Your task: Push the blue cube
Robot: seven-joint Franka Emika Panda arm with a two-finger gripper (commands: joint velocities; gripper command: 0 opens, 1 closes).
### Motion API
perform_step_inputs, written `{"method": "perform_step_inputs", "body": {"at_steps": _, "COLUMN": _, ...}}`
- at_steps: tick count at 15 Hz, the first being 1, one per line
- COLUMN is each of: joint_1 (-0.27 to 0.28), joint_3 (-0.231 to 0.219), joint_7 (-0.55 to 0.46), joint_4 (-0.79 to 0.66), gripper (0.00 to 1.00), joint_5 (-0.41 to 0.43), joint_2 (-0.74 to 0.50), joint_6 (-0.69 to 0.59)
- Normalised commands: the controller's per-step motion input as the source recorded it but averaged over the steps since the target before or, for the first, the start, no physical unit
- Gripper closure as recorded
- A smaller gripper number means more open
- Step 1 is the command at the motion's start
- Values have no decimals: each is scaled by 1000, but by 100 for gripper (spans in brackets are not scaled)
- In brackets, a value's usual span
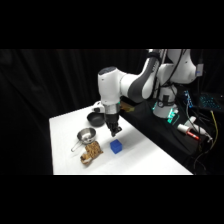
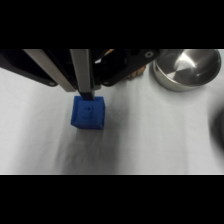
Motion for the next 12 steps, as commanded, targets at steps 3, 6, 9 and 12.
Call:
{"method": "perform_step_inputs", "body": {"at_steps": 3, "joint_1": 35, "joint_3": 35, "joint_7": 81, "joint_4": -83, "gripper": 94, "joint_5": 9, "joint_2": 115, "joint_6": 298}}
{"method": "perform_step_inputs", "body": {"at_steps": 6, "joint_1": 39, "joint_3": 33, "joint_7": 76, "joint_4": -55, "gripper": 95, "joint_5": -17, "joint_2": 134, "joint_6": 338}}
{"method": "perform_step_inputs", "body": {"at_steps": 9, "joint_1": 31, "joint_3": 31, "joint_7": 69, "joint_4": -29, "gripper": 96, "joint_5": -24, "joint_2": 150, "joint_6": 339}}
{"method": "perform_step_inputs", "body": {"at_steps": 12, "joint_1": 3, "joint_3": 37, "joint_7": 46, "joint_4": -12, "gripper": 95, "joint_5": -3, "joint_2": 123, "joint_6": 259}}
